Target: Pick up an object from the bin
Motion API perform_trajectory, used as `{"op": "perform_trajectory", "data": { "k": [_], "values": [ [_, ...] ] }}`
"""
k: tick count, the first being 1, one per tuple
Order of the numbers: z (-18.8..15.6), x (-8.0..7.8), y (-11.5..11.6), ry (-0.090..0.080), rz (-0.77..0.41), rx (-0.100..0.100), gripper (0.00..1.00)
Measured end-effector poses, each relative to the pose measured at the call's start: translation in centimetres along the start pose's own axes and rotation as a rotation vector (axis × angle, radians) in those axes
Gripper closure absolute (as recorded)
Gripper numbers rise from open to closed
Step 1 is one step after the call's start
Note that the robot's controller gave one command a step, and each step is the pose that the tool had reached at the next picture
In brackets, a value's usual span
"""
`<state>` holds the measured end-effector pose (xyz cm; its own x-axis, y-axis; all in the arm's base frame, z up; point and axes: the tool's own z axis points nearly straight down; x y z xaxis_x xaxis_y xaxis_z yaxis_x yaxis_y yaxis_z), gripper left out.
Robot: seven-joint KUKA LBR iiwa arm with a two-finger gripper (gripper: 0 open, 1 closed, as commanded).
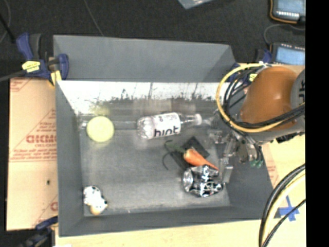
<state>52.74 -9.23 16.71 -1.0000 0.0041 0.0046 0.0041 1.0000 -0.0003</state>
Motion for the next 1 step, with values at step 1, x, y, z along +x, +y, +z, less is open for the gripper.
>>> {"op": "perform_trajectory", "data": {
  "k": [1],
  "values": [
    [-0.44, -0.18, 0.03, -0.008, -0.003, 0.001, 0.0]
  ]
}}
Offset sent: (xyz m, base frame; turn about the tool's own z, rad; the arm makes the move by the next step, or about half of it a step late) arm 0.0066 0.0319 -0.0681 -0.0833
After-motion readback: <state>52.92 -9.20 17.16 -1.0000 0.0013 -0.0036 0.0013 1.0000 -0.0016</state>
